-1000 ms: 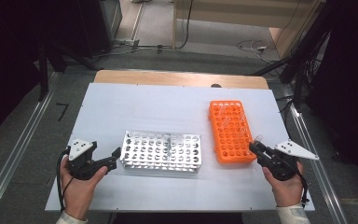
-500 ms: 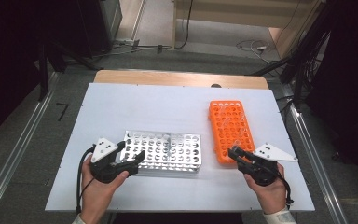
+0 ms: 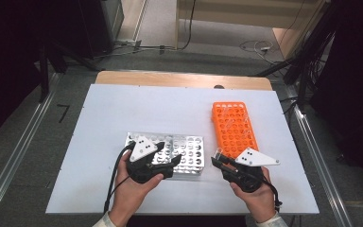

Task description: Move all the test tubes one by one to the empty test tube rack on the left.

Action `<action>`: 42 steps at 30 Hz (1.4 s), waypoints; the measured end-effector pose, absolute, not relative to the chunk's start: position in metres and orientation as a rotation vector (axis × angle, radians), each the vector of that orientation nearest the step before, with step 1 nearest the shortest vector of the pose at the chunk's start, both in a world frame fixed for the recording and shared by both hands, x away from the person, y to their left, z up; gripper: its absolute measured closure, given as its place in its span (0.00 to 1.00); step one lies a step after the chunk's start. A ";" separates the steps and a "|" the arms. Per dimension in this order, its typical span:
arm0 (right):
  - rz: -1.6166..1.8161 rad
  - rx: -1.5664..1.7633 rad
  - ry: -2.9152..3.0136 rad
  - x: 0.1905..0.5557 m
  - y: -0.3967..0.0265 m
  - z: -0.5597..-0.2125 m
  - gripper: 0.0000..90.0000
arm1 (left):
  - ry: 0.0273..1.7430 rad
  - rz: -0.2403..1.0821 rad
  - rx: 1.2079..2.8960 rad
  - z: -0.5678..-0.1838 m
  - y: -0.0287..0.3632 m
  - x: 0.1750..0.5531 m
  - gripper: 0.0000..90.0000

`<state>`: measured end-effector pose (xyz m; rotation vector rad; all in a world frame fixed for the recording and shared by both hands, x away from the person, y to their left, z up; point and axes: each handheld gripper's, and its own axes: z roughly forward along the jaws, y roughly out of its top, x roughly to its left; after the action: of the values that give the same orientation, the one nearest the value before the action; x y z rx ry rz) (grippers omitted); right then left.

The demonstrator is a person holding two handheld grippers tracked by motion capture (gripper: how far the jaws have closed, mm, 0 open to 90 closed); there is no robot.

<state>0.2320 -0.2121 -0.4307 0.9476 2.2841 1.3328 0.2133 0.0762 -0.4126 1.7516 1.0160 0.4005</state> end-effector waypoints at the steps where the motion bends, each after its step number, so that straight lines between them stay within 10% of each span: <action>1: 1.337 0.943 2.291 0.231 -0.211 -0.430 0.82 | 1.003 0.393 1.753 -0.411 0.072 0.213 0.36; 15: 1.373 0.831 2.396 0.212 -0.181 -0.426 0.82 | 0.850 0.308 1.811 -0.404 0.033 0.202 0.45; 25: 1.374 0.797 2.437 0.211 -0.167 -0.430 0.82 | 0.792 0.305 1.857 -0.407 0.030 0.200 0.80; 31: 1.371 0.801 2.442 0.211 -0.166 -0.431 0.80 | 0.785 0.314 1.867 -0.408 0.032 0.201 0.85; 42: 1.427 0.801 2.379 0.209 -0.174 -0.427 0.38 | 0.838 0.339 1.833 -0.399 0.059 0.204 0.85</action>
<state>0.2088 -0.1743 -0.4270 0.8011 2.3785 1.4272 0.2037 0.0586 -0.3994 1.8328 0.8381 0.3394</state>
